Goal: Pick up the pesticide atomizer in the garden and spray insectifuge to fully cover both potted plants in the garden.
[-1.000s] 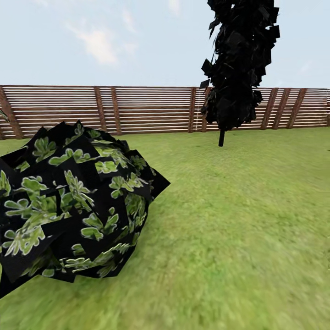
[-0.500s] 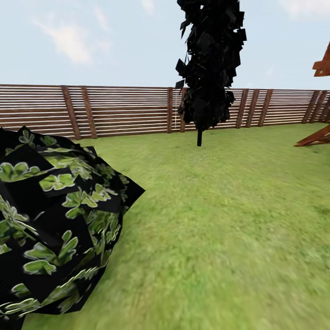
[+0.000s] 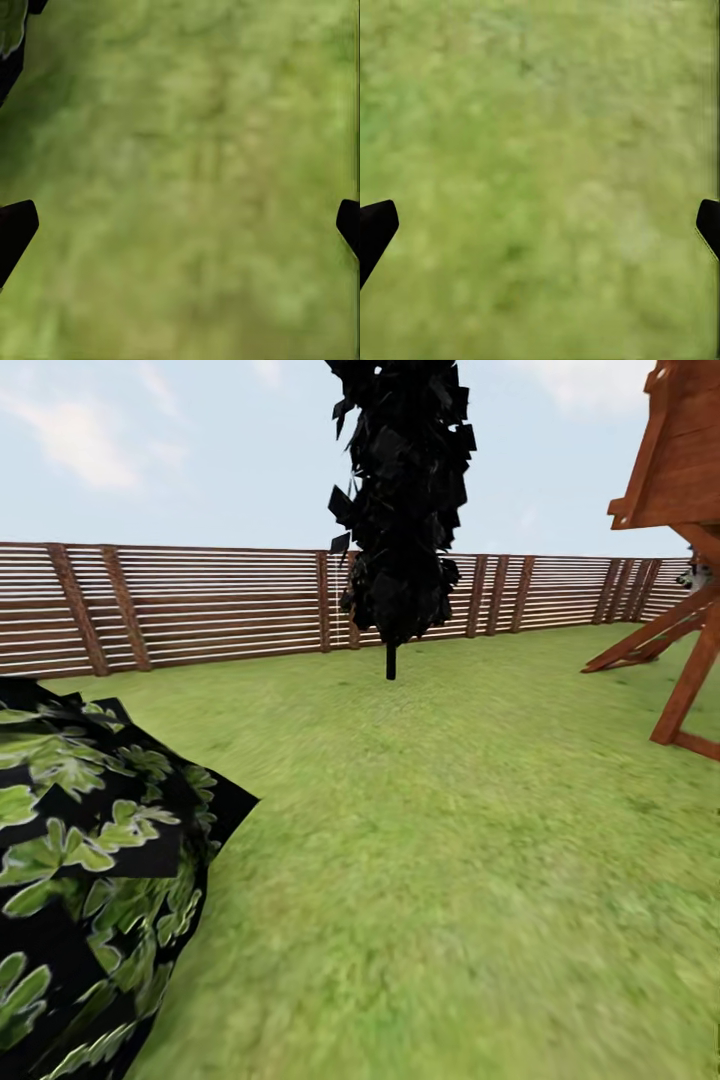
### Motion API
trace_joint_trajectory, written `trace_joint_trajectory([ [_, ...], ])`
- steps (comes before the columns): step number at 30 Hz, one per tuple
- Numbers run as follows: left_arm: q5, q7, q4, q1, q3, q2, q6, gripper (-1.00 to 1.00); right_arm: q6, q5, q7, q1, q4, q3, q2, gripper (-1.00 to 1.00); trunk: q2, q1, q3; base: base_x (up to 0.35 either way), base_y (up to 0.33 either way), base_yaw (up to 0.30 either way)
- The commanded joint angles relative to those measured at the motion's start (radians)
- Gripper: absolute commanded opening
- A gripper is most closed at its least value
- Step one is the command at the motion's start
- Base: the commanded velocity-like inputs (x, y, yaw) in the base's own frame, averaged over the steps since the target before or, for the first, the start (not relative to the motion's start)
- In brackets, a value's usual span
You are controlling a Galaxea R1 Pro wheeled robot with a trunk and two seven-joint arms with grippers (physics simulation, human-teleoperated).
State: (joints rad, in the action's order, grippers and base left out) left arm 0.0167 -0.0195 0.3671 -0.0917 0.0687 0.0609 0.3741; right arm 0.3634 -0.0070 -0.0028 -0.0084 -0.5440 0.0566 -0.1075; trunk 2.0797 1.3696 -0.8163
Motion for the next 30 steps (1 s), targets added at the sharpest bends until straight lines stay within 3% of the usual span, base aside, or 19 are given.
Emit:
trace_joint_trajectory([
  [1, 0.002, -0.002, 0.0, 0.0, 0.001, 0.0, 0.003, 1.0, 0.003, -0.001, 0.0, -0.001, 0.001, 0.0, 0.0, 1.0, 0.0, 0.0, -0.001, 0.334, -0.015, -0.16],
  [30, 0.002, -0.002, -0.002, 0.0, 0.001, 0.001, 0.003, 1.0, 0.003, 0.006, 0.0, -0.001, 0.002, -0.004, 0.001, 1.0, 0.0, 0.0, -0.001, 0.336, -0.001, -0.01],
])
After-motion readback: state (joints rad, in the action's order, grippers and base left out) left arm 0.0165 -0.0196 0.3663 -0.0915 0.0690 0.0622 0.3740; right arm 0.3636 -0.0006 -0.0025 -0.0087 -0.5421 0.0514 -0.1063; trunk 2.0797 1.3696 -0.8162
